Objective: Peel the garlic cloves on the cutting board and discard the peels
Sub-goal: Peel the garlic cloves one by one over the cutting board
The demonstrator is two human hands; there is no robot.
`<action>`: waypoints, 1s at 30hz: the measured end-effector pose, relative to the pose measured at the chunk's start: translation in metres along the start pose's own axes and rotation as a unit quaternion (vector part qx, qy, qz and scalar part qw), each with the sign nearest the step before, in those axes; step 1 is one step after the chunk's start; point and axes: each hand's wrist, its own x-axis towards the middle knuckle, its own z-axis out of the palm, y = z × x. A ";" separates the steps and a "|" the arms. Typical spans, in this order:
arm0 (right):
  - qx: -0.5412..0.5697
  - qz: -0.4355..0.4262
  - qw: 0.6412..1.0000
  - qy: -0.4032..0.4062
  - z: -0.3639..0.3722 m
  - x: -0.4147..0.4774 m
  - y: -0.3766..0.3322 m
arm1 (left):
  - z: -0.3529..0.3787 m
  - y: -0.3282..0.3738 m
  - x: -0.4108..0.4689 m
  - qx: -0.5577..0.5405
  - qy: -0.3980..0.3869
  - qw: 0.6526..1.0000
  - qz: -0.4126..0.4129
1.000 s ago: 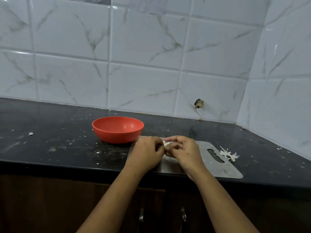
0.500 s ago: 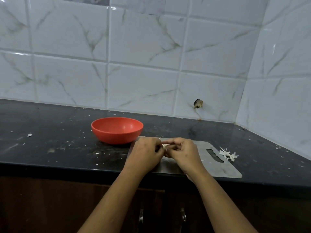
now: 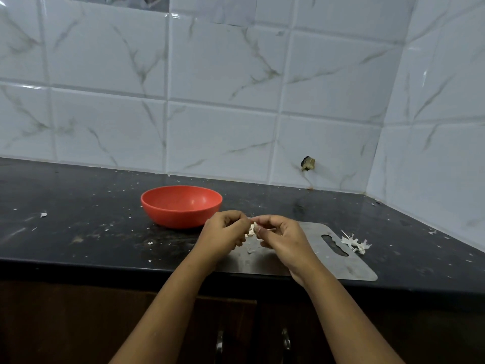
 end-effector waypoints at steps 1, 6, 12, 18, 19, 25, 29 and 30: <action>-0.005 -0.001 1.000 -0.012 0.000 0.000 0.000 | 0.000 0.000 0.000 -0.002 -0.008 1.000 -0.004; 0.021 -0.001 1.000 -0.016 -0.001 0.002 0.002 | 0.003 0.000 0.001 0.044 -0.017 0.999 0.015; 0.025 -0.007 0.999 -0.025 -0.001 0.002 0.005 | 0.003 -0.002 0.000 0.083 -0.025 0.996 0.020; -0.014 0.009 0.999 0.038 0.003 0.008 0.005 | -0.001 -0.002 0.001 0.100 0.096 0.990 -0.026; -0.027 0.012 0.999 0.044 0.004 0.011 0.003 | -0.004 -0.001 0.002 0.111 0.108 0.987 -0.038; -0.158 -0.066 0.984 0.042 0.025 0.051 -0.031 | -0.035 0.004 0.007 0.245 0.075 0.961 -0.106; -0.254 -0.111 0.960 -0.032 0.057 0.090 -0.046 | -0.043 0.002 0.006 0.245 0.062 0.959 -0.130; -0.281 -0.113 0.951 -0.061 0.065 0.097 -0.046 | -0.042 0.001 0.006 0.242 0.062 0.959 -0.130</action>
